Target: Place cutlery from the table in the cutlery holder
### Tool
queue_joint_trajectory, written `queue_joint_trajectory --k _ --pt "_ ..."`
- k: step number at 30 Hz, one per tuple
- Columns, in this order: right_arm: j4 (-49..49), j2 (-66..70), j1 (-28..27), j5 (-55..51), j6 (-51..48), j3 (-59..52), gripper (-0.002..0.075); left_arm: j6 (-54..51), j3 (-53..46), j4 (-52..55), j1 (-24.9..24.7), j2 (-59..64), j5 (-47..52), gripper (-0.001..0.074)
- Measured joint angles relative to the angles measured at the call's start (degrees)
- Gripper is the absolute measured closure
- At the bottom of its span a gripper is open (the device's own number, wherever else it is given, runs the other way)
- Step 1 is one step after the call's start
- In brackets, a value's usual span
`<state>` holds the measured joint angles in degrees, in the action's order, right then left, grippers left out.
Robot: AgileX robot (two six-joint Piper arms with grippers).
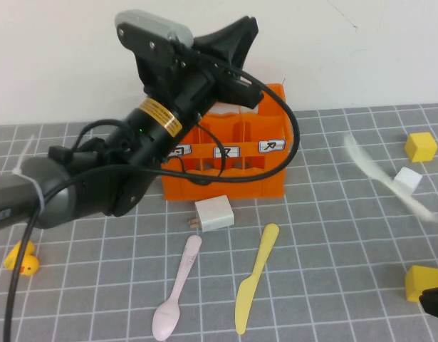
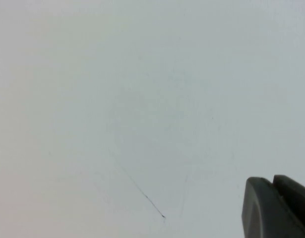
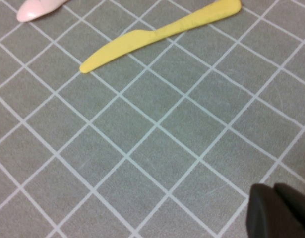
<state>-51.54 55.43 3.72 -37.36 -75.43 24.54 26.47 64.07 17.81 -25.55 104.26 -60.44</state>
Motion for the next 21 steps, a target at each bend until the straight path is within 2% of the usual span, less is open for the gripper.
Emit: queue_joint_trajectory --k 7,10,17,21 --pt "0.00 0.00 0.00 -0.10 -0.20 0.00 0.0729 3.19 0.00 2.34 0.08 -0.01 -0.25 0.0734" --pt "0.00 0.00 0.00 -0.10 -0.20 0.00 0.0729 3.95 0.00 6.91 0.08 -2.76 3.94 0.0734" --pt "0.00 0.00 0.00 -0.10 -0.54 0.00 0.0729 10.89 0.00 21.76 0.08 -17.83 38.92 0.0734" --pt "0.00 0.00 0.00 -0.10 -0.64 0.00 0.0729 15.98 0.00 24.43 0.08 -27.03 56.92 0.0734"
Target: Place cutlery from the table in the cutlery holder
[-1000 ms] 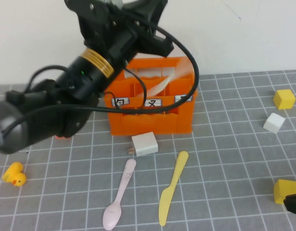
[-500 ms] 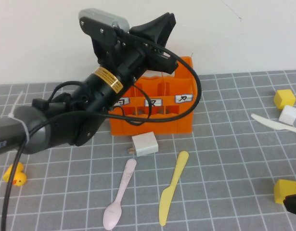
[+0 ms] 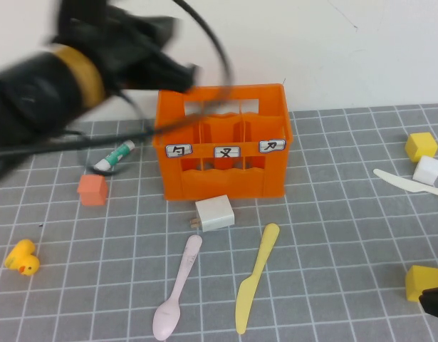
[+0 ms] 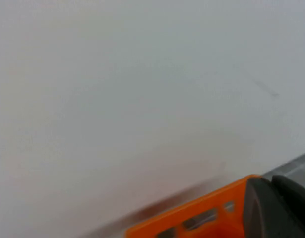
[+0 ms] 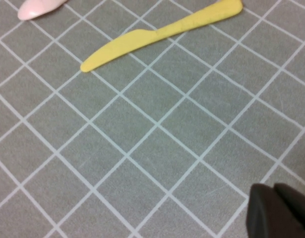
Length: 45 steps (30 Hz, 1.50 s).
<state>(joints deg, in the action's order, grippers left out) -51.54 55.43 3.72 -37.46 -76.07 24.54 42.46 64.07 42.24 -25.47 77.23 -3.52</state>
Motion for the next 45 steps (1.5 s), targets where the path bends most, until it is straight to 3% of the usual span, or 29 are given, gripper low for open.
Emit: queue_joint_trajectory --k 7,11,19,29,35,45 --pt "-0.32 -1.24 0.00 -1.95 -4.06 2.74 0.0729 0.70 -0.62 -0.18 0.00 -14.79 22.77 0.0734" --pt "1.29 -4.51 0.00 -2.38 -4.91 6.14 0.0729 0.70 -6.14 -0.48 0.00 -23.69 27.01 0.0734" --pt "11.03 -17.20 0.00 -1.64 -2.89 11.88 0.0729 -0.38 -26.34 -2.05 0.00 -44.06 27.90 0.0734" --pt "20.80 -35.14 0.00 -1.64 13.36 6.03 0.0729 -1.76 -45.50 -10.60 0.00 -65.78 25.45 0.0734" --pt "21.64 -42.41 0.00 -2.30 17.44 -2.89 0.0729 -1.11 -50.09 -11.52 0.00 -68.97 23.66 0.0734" --pt "19.54 -43.13 0.00 -4.47 16.78 -5.73 0.0729 -0.36 -50.44 -11.52 0.00 -68.97 25.20 0.0734"
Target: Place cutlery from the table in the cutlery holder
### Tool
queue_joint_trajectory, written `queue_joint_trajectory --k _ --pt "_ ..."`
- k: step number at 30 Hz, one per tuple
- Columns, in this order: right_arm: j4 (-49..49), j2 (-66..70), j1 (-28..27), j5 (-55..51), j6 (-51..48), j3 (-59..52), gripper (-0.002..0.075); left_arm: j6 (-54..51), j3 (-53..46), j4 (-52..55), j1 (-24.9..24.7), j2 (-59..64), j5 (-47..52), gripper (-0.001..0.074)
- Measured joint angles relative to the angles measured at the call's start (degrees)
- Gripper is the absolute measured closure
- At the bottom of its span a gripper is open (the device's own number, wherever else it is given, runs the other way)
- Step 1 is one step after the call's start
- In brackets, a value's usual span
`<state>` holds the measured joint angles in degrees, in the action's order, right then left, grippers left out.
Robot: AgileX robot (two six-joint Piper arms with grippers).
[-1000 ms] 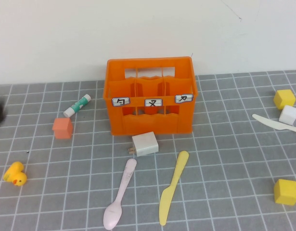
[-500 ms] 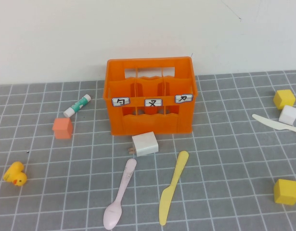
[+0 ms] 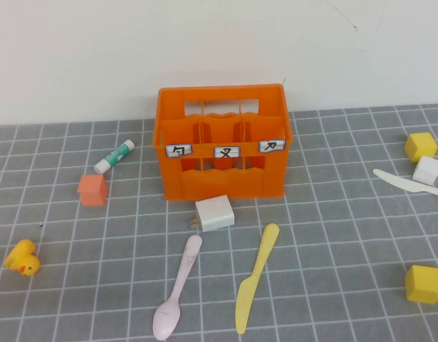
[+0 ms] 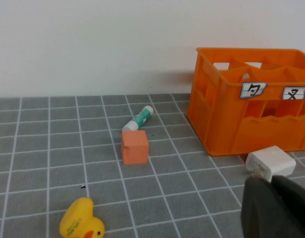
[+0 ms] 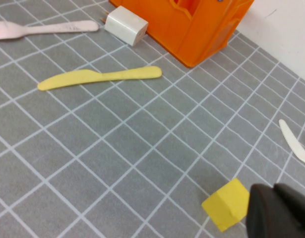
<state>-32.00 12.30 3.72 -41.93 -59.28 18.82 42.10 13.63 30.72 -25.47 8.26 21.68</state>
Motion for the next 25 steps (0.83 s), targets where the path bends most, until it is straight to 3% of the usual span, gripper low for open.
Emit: queue_joint_trajectory --k 15,18,20,23,25 --pt "-0.22 0.00 0.00 0.00 -0.14 -0.09 0.0729 -0.30 0.00 -0.27 0.61 -1.26 0.88 0.0735" --pt "-0.33 0.00 0.00 0.00 -0.14 -0.21 0.0729 -9.89 0.00 -7.28 3.98 -3.22 2.47 0.0735" --pt "-0.33 0.00 0.00 0.00 -0.14 -0.34 0.0729 -23.23 0.00 -14.69 7.66 -5.13 2.19 0.0735" --pt "-0.33 0.00 0.00 0.00 -0.14 -0.44 0.0729 -40.83 -0.84 -27.92 15.26 -8.21 -0.22 0.0735" --pt "-0.33 0.00 0.00 0.00 -0.14 -0.44 0.0729 -46.98 -3.02 -33.63 20.07 -8.95 -3.55 0.0735"
